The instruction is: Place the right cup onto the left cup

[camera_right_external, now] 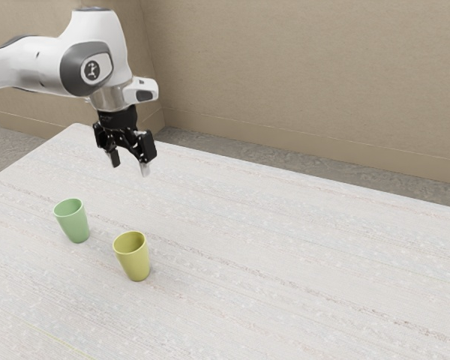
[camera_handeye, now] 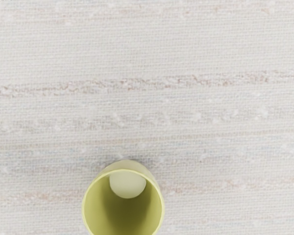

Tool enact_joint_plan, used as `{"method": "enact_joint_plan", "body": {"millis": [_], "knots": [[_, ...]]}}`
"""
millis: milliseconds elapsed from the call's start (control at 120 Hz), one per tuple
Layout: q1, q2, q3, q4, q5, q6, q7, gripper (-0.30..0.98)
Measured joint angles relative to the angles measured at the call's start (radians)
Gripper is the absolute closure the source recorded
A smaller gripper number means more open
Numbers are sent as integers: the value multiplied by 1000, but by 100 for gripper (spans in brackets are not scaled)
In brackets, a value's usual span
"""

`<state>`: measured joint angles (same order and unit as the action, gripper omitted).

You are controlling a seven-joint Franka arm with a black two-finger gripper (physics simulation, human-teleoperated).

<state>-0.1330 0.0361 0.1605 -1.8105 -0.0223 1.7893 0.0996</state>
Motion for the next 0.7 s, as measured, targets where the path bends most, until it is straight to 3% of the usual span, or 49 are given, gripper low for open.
{"method": "enact_joint_plan", "body": {"millis": [275,700], "knots": [[-45,-7,-18,-127,-2,131,4,3],[-28,-27,-19,-299,-13,270,-18,3]]}}
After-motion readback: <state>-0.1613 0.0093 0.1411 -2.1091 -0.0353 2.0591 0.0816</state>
